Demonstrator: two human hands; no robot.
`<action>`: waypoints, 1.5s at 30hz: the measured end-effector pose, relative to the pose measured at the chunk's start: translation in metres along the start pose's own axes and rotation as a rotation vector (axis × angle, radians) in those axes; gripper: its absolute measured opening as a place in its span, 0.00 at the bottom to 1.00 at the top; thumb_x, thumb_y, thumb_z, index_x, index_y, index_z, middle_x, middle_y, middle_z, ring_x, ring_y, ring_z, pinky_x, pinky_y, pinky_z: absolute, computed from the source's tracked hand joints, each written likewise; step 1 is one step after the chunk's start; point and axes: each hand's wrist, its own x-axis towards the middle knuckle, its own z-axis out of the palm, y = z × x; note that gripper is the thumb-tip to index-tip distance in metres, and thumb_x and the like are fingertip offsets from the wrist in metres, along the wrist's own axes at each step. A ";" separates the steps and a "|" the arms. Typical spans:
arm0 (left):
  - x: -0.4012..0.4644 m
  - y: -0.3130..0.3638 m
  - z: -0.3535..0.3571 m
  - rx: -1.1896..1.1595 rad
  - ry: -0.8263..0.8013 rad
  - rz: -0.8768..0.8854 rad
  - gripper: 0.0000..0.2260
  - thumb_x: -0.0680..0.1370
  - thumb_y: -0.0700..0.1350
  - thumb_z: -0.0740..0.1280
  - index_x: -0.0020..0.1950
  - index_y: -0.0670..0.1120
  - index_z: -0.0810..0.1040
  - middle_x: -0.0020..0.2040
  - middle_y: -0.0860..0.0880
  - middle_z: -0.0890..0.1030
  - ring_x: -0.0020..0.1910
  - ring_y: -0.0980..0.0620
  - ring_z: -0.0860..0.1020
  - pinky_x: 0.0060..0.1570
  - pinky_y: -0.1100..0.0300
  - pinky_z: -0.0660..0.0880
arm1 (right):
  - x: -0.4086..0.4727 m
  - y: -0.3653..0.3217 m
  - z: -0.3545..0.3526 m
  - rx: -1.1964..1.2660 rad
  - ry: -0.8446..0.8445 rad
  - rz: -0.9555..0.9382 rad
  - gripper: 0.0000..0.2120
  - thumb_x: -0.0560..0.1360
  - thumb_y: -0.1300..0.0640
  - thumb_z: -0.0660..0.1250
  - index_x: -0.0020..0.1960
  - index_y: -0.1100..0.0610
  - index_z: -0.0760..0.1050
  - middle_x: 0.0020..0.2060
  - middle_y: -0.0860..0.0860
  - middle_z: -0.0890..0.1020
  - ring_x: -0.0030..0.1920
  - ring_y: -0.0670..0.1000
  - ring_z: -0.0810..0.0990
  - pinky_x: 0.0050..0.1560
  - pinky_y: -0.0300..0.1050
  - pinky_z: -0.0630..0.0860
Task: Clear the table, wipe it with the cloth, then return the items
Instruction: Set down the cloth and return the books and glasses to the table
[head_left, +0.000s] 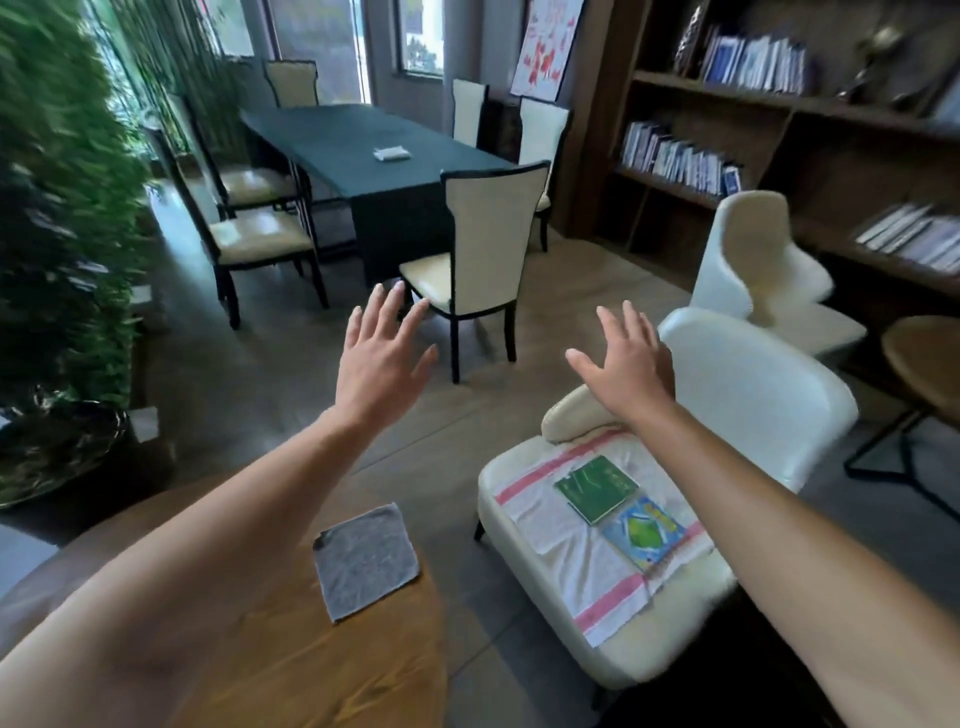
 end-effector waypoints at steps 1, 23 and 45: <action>0.008 0.009 0.010 -0.002 -0.006 0.010 0.28 0.83 0.57 0.62 0.81 0.49 0.65 0.83 0.43 0.60 0.83 0.41 0.54 0.80 0.40 0.55 | 0.005 0.015 -0.002 -0.008 0.003 0.025 0.36 0.80 0.35 0.61 0.83 0.49 0.56 0.84 0.55 0.52 0.83 0.58 0.52 0.79 0.59 0.57; 0.124 0.169 0.300 -0.058 -0.381 0.174 0.30 0.83 0.59 0.61 0.83 0.49 0.61 0.84 0.42 0.56 0.84 0.41 0.51 0.81 0.41 0.52 | 0.071 0.325 0.091 -0.055 -0.152 0.462 0.38 0.81 0.38 0.63 0.83 0.53 0.55 0.83 0.58 0.54 0.82 0.60 0.54 0.76 0.59 0.62; 0.093 0.170 0.663 -0.006 -1.055 0.443 0.31 0.84 0.61 0.54 0.84 0.50 0.54 0.84 0.41 0.54 0.83 0.40 0.52 0.81 0.42 0.51 | 0.047 0.451 0.390 0.228 -0.440 1.075 0.37 0.79 0.37 0.65 0.82 0.50 0.56 0.83 0.55 0.56 0.81 0.58 0.58 0.74 0.59 0.67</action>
